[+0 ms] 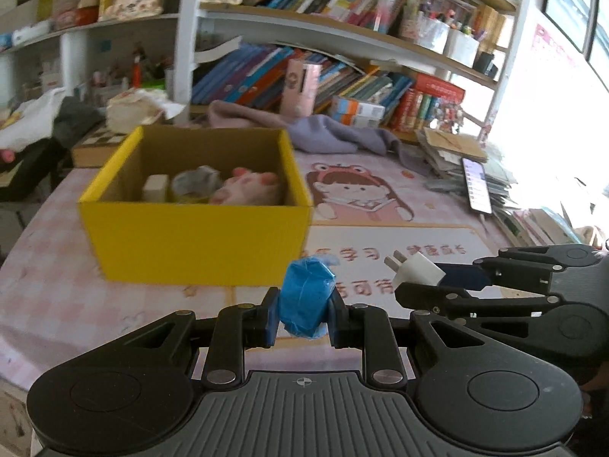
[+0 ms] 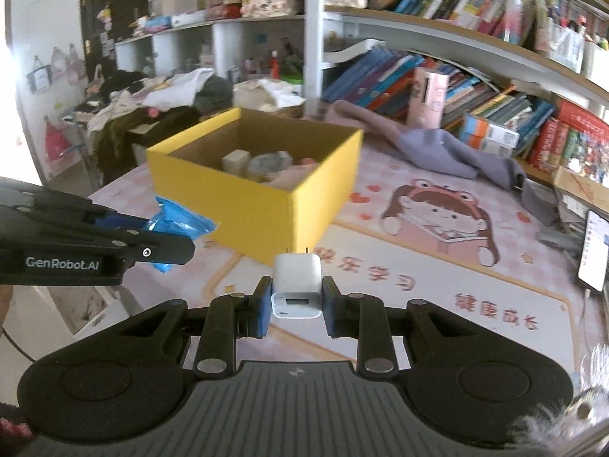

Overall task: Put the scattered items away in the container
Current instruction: 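Lift the blue clip and white plug and carry them over the yellow box, then lower both tools into the box and open them to release the items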

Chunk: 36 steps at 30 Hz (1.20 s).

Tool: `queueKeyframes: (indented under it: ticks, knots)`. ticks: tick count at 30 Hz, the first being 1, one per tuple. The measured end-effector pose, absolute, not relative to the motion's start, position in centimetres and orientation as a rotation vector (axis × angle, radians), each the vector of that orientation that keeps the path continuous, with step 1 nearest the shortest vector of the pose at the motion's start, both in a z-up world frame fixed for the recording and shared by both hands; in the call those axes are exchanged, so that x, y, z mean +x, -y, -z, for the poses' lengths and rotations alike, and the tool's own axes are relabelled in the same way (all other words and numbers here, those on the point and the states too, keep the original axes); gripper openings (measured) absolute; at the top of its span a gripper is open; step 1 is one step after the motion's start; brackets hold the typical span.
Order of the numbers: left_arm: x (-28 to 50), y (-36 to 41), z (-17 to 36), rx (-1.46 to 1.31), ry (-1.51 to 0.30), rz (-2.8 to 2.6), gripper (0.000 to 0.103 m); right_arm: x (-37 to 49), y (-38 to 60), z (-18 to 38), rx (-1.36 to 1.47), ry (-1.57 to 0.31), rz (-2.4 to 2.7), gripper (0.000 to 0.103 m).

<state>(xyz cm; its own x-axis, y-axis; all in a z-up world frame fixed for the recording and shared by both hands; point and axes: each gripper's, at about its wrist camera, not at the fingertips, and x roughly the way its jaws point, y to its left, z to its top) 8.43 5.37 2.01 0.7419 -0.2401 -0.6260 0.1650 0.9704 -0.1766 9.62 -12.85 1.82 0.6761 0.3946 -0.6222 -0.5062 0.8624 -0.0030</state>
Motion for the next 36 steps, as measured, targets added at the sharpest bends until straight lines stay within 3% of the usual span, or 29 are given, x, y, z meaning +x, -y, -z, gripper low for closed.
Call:
queueKeyframes:
  ticks: [14, 26, 36]
  knots:
    - [9.4, -10.1, -3.2, -0.110, -0.664, 0.088, 0.023, 10.9, 7.5, -3.5, -0.264, -0.598, -0.656, 0.025]
    - [15.6, -11.2, -5.3, -0.015, -0.603, 0.034, 0.023, 18.2, 4.5, -5.0, -0.304, -0.501, -0.725, 0.025]
    - [21.9, -11.0, -4.0, 0.041, -0.650, 0.055, 0.023, 26.2, 2.3, -4.3, -0.346, -0.487, -0.724, 0.025]
